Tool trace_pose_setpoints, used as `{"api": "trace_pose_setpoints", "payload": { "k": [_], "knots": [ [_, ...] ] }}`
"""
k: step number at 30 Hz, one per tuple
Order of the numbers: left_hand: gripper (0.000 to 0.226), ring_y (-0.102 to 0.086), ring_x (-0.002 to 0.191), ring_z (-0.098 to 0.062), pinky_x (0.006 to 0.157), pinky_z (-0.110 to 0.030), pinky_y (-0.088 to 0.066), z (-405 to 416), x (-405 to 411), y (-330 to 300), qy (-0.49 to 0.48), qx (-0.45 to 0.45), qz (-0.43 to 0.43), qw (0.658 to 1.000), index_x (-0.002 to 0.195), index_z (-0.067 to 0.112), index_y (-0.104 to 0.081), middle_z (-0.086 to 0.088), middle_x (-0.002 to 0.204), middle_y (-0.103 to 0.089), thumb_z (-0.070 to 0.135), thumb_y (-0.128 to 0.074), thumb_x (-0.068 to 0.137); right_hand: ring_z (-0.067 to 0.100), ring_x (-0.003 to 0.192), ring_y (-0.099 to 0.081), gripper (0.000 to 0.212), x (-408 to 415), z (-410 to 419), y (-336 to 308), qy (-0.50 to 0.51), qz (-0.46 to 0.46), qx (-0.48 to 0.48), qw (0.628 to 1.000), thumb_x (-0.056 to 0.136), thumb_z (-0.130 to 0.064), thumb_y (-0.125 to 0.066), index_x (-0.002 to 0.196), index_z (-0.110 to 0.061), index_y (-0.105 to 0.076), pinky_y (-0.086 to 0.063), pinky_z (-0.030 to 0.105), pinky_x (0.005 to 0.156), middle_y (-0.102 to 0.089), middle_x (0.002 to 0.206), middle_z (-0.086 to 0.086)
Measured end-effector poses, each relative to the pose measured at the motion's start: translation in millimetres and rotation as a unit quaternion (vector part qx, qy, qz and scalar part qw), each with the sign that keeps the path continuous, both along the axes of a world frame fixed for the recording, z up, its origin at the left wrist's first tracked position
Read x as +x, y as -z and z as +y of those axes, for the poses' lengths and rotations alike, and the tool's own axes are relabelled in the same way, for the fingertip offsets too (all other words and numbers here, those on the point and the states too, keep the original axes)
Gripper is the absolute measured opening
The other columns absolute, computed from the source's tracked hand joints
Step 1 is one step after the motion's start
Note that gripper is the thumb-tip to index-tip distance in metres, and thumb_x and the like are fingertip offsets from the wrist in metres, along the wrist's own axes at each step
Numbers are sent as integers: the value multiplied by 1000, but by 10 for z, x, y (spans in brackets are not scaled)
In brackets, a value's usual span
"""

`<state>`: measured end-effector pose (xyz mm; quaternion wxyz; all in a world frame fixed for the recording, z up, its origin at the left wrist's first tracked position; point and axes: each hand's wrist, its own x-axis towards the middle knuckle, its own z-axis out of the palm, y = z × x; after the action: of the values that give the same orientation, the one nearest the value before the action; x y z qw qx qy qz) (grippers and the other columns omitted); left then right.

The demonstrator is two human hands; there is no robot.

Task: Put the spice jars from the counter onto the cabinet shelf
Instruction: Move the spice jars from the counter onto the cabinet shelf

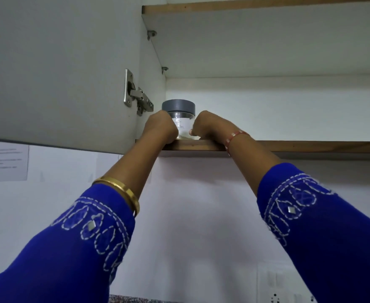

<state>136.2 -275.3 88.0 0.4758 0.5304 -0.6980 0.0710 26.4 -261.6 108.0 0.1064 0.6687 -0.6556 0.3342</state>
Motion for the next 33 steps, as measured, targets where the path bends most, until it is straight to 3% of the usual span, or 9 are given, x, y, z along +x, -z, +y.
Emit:
{"api": "trace_pose_setpoints", "payload": {
  "k": [3, 6, 8, 9, 11, 17, 20, 26, 33],
  "knots": [
    [28, -55, 107, -30, 72, -27, -35, 23, -19, -35, -21, 2, -22, 1000, 115, -4, -53, -20, 119, -57, 6, -50, 89, 24, 74, -47, 27, -18, -4, -30, -15, -10, 3, 1000, 91, -6, -47, 66, -12, -44, -31, 19, 48, -44, 68, 3],
    [25, -56, 107, -32, 71, -28, -36, 188, -30, 34, 2, 7, -23, 1000, 111, -5, -55, -21, 117, -59, 3, -49, 88, 27, 82, -43, 34, -2, 266, 67, -12, -61, -16, 998, 90, -4, -47, 60, -15, -36, -32, 20, 49, -39, 64, 3],
    [23, -57, 105, -33, 71, -28, -36, 154, -21, 68, -1, -7, -12, 1000, 108, -4, -57, -21, 115, -60, 3, -50, 87, 32, 87, -50, 20, -12, 231, 105, -32, -84, -68, 994, 88, -2, -44, 70, -6, -53, -39, 25, 55, -54, 74, 14],
    [22, -57, 105, -33, 71, -29, -36, 140, -14, 95, -4, -9, -8, 1000, 107, -4, -57, -21, 115, -60, 3, -50, 87, 35, 96, -55, 19, -5, 207, 142, -40, -88, -108, 989, 88, -1, -42, 87, 1, -62, -44, 27, 66, -62, 91, 19],
    [24, -56, 108, -34, 76, -31, -40, 107, -7, 135, -9, -14, 3, 1000, 109, -4, -57, -21, 117, -60, 2, -48, 88, 34, 111, -56, 34, 30, 210, 235, -40, -75, -191, 978, 86, 1, -40, 111, 4, -62, -45, 31, 86, -63, 116, 20],
    [37, -52, 116, -32, 92, -34, -40, 390, 58, 435, 76, -101, 37, 991, 126, 2, -53, -20, 125, -56, 1, -40, 91, 29, 121, -52, 40, 97, 580, 568, -56, -39, -222, 973, 90, 1, -39, 127, -1, -55, -39, 30, 100, -59, 128, 18],
    [40, -49, 123, -27, 97, -24, -34, 604, 104, 683, 147, -144, 67, 976, 131, 4, -49, -16, 132, -54, 2, -38, 93, 28, 123, -52, 40, 78, 818, 858, -74, -17, -251, 965, 89, 2, -39, 127, 1, -55, -37, 28, 102, -58, 129, 17],
    [35, -53, 119, -22, 91, -5, -28, 1145, 74, 1284, 232, -157, 121, 952, 124, 3, -56, -12, 127, -59, -1, -42, 92, 33, 105, -66, 39, 90, 1298, 1585, -83, 158, -354, 918, 75, 4, -46, 108, 6, -66, -47, 33, 96, -70, 108, 20],
    [36, -52, 122, -18, 95, -4, -26, 1692, 33, 2319, 240, -71, 110, 962, 128, 8, -54, -8, 131, -58, 3, -40, 95, 31, 109, -65, 36, 96, 1945, 2574, -107, 52, -326, 938, 83, -3, -43, 108, 5, -68, -46, 34, 97, -69, 111, 19]
  ]
}}
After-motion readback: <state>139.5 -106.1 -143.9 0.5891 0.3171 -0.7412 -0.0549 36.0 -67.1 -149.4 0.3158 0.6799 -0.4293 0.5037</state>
